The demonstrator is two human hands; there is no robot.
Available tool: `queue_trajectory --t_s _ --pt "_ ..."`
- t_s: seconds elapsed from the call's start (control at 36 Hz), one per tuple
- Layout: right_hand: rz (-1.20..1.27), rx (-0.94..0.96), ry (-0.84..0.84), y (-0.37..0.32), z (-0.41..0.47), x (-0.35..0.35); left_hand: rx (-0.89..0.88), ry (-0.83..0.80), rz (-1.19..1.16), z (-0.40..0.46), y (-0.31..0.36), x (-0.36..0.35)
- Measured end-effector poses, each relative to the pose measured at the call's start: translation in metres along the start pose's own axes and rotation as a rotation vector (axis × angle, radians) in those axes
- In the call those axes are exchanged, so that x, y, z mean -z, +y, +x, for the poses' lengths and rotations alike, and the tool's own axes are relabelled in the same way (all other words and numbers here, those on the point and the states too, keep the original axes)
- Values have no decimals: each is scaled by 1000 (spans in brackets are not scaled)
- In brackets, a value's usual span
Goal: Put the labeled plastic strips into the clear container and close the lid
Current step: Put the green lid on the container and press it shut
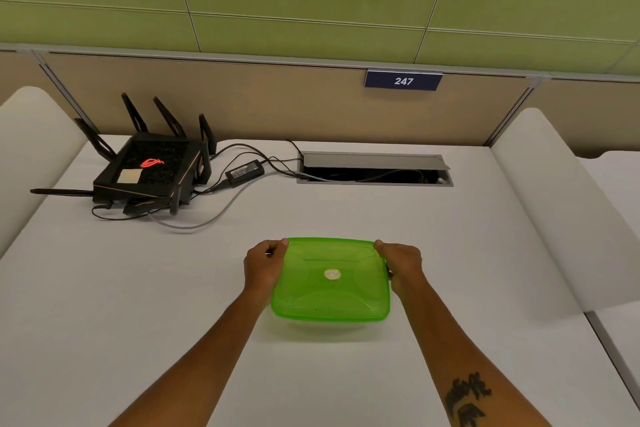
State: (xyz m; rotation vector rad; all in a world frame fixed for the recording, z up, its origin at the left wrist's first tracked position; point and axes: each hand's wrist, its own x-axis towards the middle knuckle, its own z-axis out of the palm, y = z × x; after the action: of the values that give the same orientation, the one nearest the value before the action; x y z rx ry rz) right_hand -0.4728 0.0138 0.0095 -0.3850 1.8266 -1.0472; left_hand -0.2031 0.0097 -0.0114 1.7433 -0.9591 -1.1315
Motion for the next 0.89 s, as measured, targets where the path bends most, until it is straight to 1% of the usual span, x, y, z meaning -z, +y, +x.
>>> queue_trajectory --t_s 0.17,0.44,0.53,0.61,0.72,0.89 --pt "-26 107 -39 8 -19 13 -16 -36 46 -9 1 5" --pt "26 30 -220 60 -65 65 -1 -77 141 -68 -32 33" --pt "26 18 -224 76 -74 72 45 -101 56 -86 -41 40" --pt "79 -3 -221 84 -80 75 126 -111 -85 -96 -46 45" --pt "155 -53 -223 87 -81 75 174 -121 -242 -102 -50 45" --pt "229 -111 -216 83 -77 68 165 -110 -283 -106 -45 37"
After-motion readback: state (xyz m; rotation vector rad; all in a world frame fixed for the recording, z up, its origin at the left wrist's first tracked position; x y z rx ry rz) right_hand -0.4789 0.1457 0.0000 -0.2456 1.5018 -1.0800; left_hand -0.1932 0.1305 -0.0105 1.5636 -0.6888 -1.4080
